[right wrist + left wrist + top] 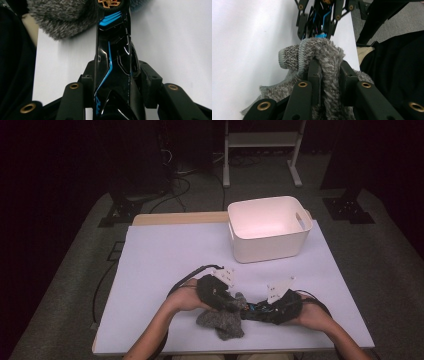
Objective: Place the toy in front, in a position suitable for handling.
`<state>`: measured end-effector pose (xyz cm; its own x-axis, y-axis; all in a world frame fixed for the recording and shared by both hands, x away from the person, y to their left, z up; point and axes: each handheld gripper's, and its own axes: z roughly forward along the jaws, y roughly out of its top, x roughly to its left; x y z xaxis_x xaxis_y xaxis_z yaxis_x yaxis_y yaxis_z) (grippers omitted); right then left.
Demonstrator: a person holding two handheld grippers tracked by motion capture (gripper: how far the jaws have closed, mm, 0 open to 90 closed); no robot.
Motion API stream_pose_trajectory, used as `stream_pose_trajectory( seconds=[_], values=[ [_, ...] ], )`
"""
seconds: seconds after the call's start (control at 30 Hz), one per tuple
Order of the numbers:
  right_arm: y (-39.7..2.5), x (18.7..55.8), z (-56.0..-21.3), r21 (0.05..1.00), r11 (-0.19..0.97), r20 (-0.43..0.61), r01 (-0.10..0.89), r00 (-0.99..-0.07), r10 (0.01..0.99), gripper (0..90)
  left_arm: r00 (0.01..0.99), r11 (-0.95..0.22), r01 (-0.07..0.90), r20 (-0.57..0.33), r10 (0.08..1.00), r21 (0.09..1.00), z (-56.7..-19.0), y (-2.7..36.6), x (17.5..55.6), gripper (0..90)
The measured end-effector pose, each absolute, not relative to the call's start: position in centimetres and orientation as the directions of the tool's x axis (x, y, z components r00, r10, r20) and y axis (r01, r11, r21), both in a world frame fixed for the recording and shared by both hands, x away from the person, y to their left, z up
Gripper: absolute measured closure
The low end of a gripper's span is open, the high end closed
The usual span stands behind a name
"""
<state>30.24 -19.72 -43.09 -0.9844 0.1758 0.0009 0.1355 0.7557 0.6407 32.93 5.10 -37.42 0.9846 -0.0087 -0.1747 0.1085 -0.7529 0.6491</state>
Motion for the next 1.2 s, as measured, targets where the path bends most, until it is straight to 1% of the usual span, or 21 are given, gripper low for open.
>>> stream_pose_trajectory(
  seconds=[0.03,0.1,0.13,0.17,0.2,0.23,0.27,0.3,0.37,0.53,0.6,0.63,0.67,0.7,0.73,0.8,0.87,0.93,1.07,1.1,1.2],
  values=[
    [-19.7,30.2,-43.1,0.641,0.756,0.001,0.136,-0.984,0.176,55.3,0.985,-0.753,0.109,-0.175,-0.009,0.649,-37.4,5.1,32.9,75.1],
    [-17.8,30.9,-42.8,0.647,0.756,-0.022,0.102,-0.988,0.152,55.3,0.988,-0.749,0.112,-0.156,0.011,0.653,-36.5,6.3,33.1,75.1],
    [-17.8,30.9,-42.8,0.647,0.756,-0.022,0.102,-0.988,0.152,55.3,0.988,-0.749,0.112,-0.156,0.011,0.653,-36.5,6.3,33.1,75.1],
    [-16.2,31.4,-42.6,0.652,0.755,-0.043,0.073,-0.990,0.134,55.3,0.989,-0.749,0.117,-0.149,0.024,0.652,-36.1,6.8,33.1,75.1],
    [-16.2,31.4,-42.6,0.652,0.755,-0.043,0.073,-0.990,0.134,55.3,0.990,-0.749,0.117,-0.139,0.034,0.652,-35.8,7.3,33.1,75.1],
    [-14.7,32.1,-42.3,0.652,0.757,-0.055,0.048,-0.992,0.110,55.3,0.991,-0.751,0.125,-0.123,0.058,0.648,-35.4,8.3,33.2,75.1],
    [-14.1,32.4,-42.3,0.652,0.758,-0.061,0.034,-0.993,0.098,55.3,0.991,-0.751,0.125,-0.123,0.058,0.648,-35.4,8.3,33.2,75.1],
    [-14.1,32.4,-42.3,0.652,0.758,-0.061,0.034,-0.993,0.098,55.3,0.991,-0.756,0.131,-0.117,0.072,0.641,-35.3,8.7,33.3,75.1],
    [-12.5,33.5,-42.3,0.646,0.763,-0.069,0.016,-0.994,0.079,55.2,0.988,-0.769,0.150,-0.114,0.101,0.621,-35.6,9.6,33.7,75.1],
    [-11.7,34.0,-43.2,0.637,0.770,-0.041,0.029,-0.997,0.071,55.2,0.981,-0.765,0.188,-0.158,0.113,0.616,-36.9,10.1,34.1,75.1],
    [-12.0,33.9,-43.5,0.658,0.750,-0.010,0.065,-0.995,0.095,54.2,0.978,-0.760,0.198,-0.182,0.106,0.619,-37.5,10.0,34.1,75.1],
    [-12.0,33.9,-43.5,0.658,0.750,-0.010,0.065,-0.995,0.095,54.2,0.978,-0.760,0.198,-0.182,0.106,0.619,-37.5,10.0,34.1,75.1],
    [-12.3,33.8,-43.6,0.672,0.733,0.035,0.101,-0.994,0.105,46.9,0.979,-0.763,0.193,-0.179,0.102,0.617,-37.5,9.9,33.9,75.1],
    [-12.4,33.7,-43.5,0.672,0.731,0.056,0.121,-0.992,0.113,43.4,0.978,-0.763,0.194,-0.181,0.102,0.617,-37.5,9.9,33.8,75.1],
    [-12.4,33.7,-43.5,0.672,0.731,0.056,0.121,-0.992,0.113,43.4,0.978,-0.763,0.194,-0.181,0.102,0.617,-37.5,9.9,33.8,75.1],
    [-12.7,33.2,-43.3,0.672,0.723,0.091,0.156,-0.988,0.128,35.9,0.977,-0.760,0.196,-0.195,0.092,0.620,-37.7,10.0,33.4,75.1],
    [-12.9,33.0,-43.2,0.677,0.718,0.094,0.161,-0.987,0.133,34.6,0.976,-0.757,0.194,-0.198,0.088,0.624,-37.7,10.1,33.2,75.2],
    [-13.9,32.7,-42.7,0.696,0.686,0.133,0.210,-0.978,0.164,29.0,0.977,-0.760,0.183,-0.204,0.067,0.624,-37.9,10.1,32.6,75.3],
    [-15.4,32.6,-42.2,0.707,0.653,0.178,0.273,-0.962,0.209,25.0,0.977,-0.769,0.168,-0.206,0.049,0.617,-38.1,9.9,31.9,75.4],
    [-15.4,32.6,-42.2,0.707,0.653,0.178,0.273,-0.962,0.209,25.0,0.978,-0.773,0.162,-0.205,0.042,0.614,-38.1,9.8,31.7,75.4],
    [-15.8,32.5,-42.4,0.685,0.661,0.207,0.305,-0.952,0.224,19.2,0.977,-0.780,0.152,-0.211,0.026,0.607,-38.4,9.7,31.1,75.4]
  ],
)
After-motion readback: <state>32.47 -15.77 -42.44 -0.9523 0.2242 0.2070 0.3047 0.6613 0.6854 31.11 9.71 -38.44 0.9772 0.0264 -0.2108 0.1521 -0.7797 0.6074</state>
